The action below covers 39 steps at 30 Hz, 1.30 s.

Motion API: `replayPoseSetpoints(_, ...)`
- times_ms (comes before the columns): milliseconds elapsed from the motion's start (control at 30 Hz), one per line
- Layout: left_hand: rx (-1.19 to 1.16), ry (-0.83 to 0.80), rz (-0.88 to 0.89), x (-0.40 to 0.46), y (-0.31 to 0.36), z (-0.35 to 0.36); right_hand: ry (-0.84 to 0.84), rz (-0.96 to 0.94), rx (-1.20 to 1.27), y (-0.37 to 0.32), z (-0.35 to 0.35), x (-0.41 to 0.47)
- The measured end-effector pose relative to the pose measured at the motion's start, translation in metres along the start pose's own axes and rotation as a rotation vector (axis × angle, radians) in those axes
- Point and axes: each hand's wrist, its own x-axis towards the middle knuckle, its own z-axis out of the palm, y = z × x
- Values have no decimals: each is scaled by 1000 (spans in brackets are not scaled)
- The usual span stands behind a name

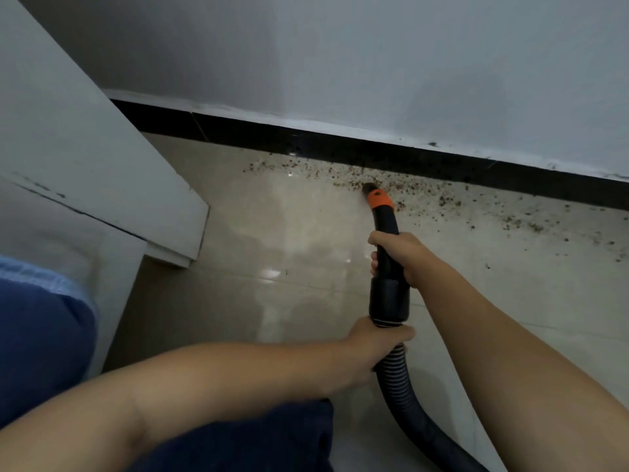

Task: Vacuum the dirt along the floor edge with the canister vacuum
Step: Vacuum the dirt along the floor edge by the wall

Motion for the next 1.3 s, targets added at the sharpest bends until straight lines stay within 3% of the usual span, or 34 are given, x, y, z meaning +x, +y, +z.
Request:
replayPoseSetpoints(233,-121,-28,2,-5,-7,-2,-47,-2,-105,-2,17,-8)
replayPoseSetpoints(600,-64,-105,-10,-13,-17,3,-3,-4,-28,15,0,-18)
replayPoseSetpoints(733,-120,-22,-18,-11,-25,-4,-100,-20,-109,17,24,-17)
replayPoseSetpoints(867,-152,98,11,-6,-22,-16,-67,-50,-67,13,41,-12)
replayPoseSetpoints(1100,-65,86,37,7,-9,-12,105,-59,28,7,20,3)
replayPoseSetpoints(1300,-127,102,13,10,-12,-13,-15,-64,-122,-1,37,4)
